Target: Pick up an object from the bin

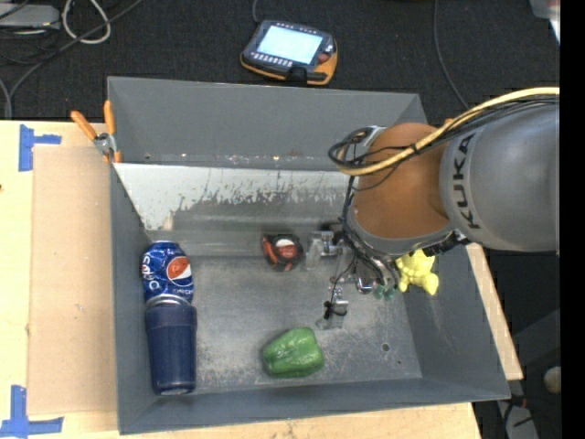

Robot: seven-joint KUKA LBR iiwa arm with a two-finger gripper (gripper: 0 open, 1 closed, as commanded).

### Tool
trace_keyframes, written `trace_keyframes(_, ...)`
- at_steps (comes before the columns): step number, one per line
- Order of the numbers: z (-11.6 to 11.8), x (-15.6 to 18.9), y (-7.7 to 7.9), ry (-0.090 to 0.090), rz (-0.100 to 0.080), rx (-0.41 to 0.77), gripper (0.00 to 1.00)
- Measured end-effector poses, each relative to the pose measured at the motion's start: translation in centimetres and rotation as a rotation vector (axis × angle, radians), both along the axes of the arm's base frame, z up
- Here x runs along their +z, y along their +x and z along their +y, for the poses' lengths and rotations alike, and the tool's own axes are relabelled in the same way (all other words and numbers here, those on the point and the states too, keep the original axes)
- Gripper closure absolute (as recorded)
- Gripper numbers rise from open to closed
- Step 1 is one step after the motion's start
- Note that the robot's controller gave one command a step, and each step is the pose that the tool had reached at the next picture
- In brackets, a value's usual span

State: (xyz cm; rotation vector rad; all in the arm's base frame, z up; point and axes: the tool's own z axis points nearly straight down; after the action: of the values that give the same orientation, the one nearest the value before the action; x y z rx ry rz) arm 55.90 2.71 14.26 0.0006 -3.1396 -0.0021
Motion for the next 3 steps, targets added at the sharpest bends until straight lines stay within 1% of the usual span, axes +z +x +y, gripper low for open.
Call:
trace_keyframes(1,0.0,0.0,0.0,0.0,0.0,0.0,0.0)
trace_keyframes(2,-8.1,-2.2,0.7,0.0,0.0,-0.018,0.0)
trace_keyframes(3,-10.5,-2.9,-0.1,0.001,0.002,-0.022,0.0)
